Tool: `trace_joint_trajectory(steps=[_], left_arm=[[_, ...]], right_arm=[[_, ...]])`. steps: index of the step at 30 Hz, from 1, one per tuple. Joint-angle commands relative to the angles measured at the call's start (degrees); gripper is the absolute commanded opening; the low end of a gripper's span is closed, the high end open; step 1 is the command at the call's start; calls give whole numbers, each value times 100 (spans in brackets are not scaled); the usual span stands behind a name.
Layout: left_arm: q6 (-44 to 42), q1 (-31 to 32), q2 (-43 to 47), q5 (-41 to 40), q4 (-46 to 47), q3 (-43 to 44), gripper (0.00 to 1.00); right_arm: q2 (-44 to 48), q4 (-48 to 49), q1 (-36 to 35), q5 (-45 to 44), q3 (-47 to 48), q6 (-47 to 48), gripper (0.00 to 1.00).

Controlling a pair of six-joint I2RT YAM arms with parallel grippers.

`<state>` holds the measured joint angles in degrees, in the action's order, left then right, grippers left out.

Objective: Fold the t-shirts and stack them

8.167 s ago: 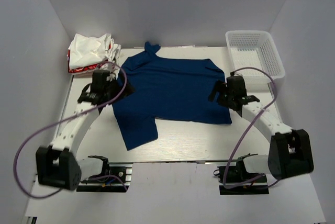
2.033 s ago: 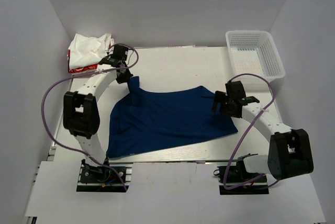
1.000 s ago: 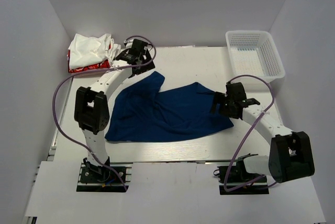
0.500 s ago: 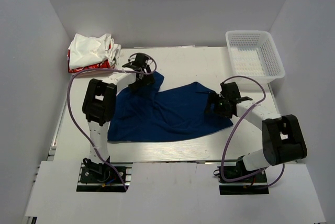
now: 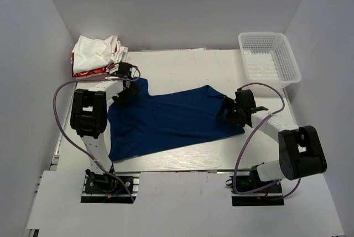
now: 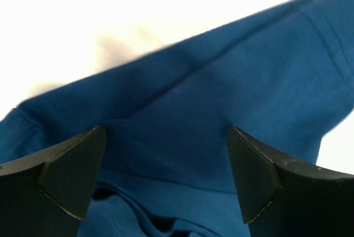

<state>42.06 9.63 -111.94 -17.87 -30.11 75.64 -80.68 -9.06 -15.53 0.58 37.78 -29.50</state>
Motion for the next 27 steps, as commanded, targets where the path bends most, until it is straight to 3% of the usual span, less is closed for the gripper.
trace_joint_trajectory(steps=[1,7,16,27], left_arm=[[-75,-145,304,-164,30,-181,100],[-708,-198,304,749,523,135,100],[-858,-198,358,740,480,680,100],[-990,-198,-556,1295,805,1102,100]], right_arm=[[-88,-939,-20,-32,-464,-232,90],[79,-904,-38,-32,-166,32,90],[536,-1440,-47,-796,634,206,90],[-219,-958,-266,-401,1644,655,90]])
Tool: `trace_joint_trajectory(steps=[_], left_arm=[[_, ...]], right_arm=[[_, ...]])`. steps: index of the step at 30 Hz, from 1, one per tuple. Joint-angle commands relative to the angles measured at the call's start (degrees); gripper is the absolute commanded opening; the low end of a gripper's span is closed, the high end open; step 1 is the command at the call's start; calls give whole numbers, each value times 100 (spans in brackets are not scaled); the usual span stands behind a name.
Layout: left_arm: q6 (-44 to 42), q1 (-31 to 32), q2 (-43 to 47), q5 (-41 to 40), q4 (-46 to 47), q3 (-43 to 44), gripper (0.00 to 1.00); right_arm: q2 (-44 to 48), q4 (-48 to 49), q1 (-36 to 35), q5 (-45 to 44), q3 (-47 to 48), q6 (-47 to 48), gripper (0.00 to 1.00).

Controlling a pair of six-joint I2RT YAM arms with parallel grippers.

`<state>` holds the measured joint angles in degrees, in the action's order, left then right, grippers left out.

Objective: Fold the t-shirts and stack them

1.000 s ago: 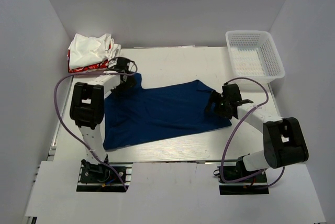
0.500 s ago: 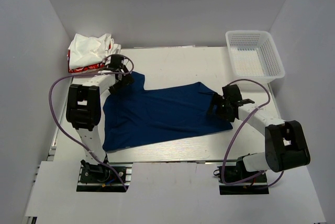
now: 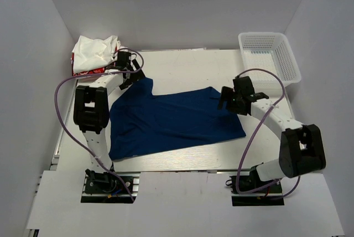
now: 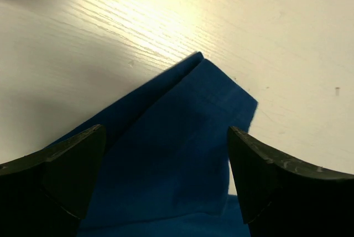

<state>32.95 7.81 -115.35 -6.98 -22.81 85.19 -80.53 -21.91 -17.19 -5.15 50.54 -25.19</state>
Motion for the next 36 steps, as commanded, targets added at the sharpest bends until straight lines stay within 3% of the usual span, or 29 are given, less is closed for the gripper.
trace_joint_trajectory(steps=[1,4,9,13,19,23,24,27,28,29,30,32,33,36], left_arm=[[-78,-17,-277,206,75,199,100],[-78,-17,-400,206,75,305,100],[-78,-17,-401,373,276,568,100],[-288,-17,-584,373,453,858,100],[-719,141,-1567,12,-407,2106,100],[-772,141,-1903,13,-637,2503,78],[-772,141,-1903,13,-637,2503,69],[-904,141,-1851,224,-428,2196,47],[-957,141,-1781,293,-357,2126,30],[-1009,141,-1728,390,-295,2064,22],[-1010,141,-1728,391,-234,2063,1],[-1150,141,-1728,443,-233,2194,0],[-1150,141,-1728,443,-233,2247,0],[-1309,141,-1474,443,-233,2248,0]], right_arm=[[-539,415,-135,189,690,373,90],[-1285,356,-276,199,1253,1339,90],[-2623,-182,-610,-1268,2705,2420,90],[-3249,-130,-733,-1392,3216,2335,90],[-3750,-15,-707,-1568,3523,1965,84],[-3856,-102,-680,-1998,3673,1886,78],[-3856,-85,-672,-2069,3682,1851,78],[-3847,-59,-663,-2288,3691,1825,65],[-3847,-33,-663,-2315,3691,1807,58],[-3847,-6,-663,-2359,3717,1842,52],[-3856,151,-654,-2377,3717,1842,33],[-3882,55,-654,-2351,3761,1895,16],[-3891,64,-637,-2333,3761,1904,1],[-3882,64,-636,-2166,3770,1983,0]])
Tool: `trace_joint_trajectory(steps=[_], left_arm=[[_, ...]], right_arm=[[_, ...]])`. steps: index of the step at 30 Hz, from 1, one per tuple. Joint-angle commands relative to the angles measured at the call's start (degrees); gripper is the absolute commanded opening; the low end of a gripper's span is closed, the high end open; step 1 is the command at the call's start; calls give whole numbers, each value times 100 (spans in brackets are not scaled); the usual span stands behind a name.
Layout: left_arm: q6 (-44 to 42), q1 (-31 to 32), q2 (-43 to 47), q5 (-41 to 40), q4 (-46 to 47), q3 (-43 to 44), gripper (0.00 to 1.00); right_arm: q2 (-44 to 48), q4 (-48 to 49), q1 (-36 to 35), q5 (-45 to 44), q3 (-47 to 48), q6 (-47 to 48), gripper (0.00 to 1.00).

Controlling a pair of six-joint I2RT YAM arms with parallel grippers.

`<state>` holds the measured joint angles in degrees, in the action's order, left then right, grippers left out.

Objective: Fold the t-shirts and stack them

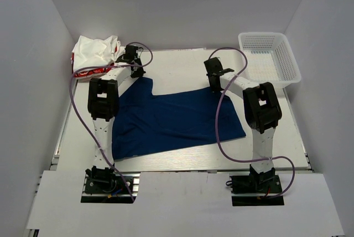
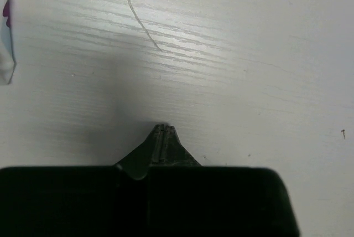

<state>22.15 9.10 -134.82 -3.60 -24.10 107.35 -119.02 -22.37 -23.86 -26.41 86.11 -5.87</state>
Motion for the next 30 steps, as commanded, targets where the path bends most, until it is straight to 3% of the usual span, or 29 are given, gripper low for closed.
trace_joint_trajectory(steps=[1,6,18,25,30], left_arm=[[-229,13,579,18,9,-177,0],[-177,13,1352,-317,221,-899,0],[202,179,3198,-72,266,-3033,0],[868,478,5042,-308,-288,-4659,0],[1397,531,6790,59,-560,-5970,0]], right_arm=[[28,136,39,-4,205,77,0],[247,294,57,4,-32,112,0],[1179,725,39,225,-1060,244,0],[1830,805,48,181,-1544,490,0],[2207,875,30,251,-1869,560,0]])
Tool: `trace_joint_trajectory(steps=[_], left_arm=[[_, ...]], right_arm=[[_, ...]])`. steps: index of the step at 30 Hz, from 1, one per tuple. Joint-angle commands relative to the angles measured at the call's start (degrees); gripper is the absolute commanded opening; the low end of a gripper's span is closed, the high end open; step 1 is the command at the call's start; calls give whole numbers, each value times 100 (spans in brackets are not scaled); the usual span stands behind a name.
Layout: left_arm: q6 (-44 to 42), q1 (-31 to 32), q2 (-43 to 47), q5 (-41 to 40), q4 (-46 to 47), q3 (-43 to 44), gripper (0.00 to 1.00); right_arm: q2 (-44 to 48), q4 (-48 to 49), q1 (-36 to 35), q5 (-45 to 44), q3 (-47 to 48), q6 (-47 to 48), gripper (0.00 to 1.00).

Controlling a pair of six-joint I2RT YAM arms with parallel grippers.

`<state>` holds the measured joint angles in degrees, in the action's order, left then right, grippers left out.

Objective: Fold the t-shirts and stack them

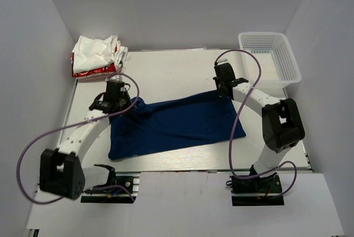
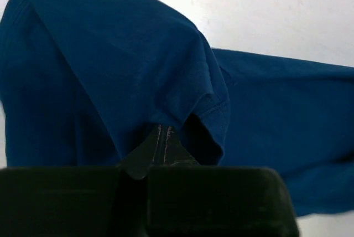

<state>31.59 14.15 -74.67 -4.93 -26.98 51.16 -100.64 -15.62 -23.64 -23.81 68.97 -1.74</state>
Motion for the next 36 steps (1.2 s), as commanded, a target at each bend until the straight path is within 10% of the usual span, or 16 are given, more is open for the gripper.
trace_joint_trajectory(steps=[1,14,16,21,23,24,27,36], left_arm=[[566,78,962,438,-333,-482,0],[1217,184,2589,1240,-1370,-2048,0],[1313,184,2660,1748,-1371,-2214,0],[1437,237,2835,2136,-1730,-2339,34],[1385,237,2975,2216,-1863,-2198,62],[1385,237,3142,2320,-1942,-2102,99],[1226,237,3275,1973,-2117,-1444,99],[990,237,1759,1258,-442,-1074,99]], right_arm=[[404,217,17,-9,-286,139,0],[967,287,-18,-141,-1201,-116,0],[994,174,-27,-228,-1280,-537,18],[1248,59,0,-721,-1729,-1249,59],[1440,24,-18,-835,-1747,-1346,76],[1529,-116,-27,-722,-1738,-1329,76],[2012,-100,-18,-49,-1764,-1286,90],[1998,830,-88,2661,-1738,-766,90]])
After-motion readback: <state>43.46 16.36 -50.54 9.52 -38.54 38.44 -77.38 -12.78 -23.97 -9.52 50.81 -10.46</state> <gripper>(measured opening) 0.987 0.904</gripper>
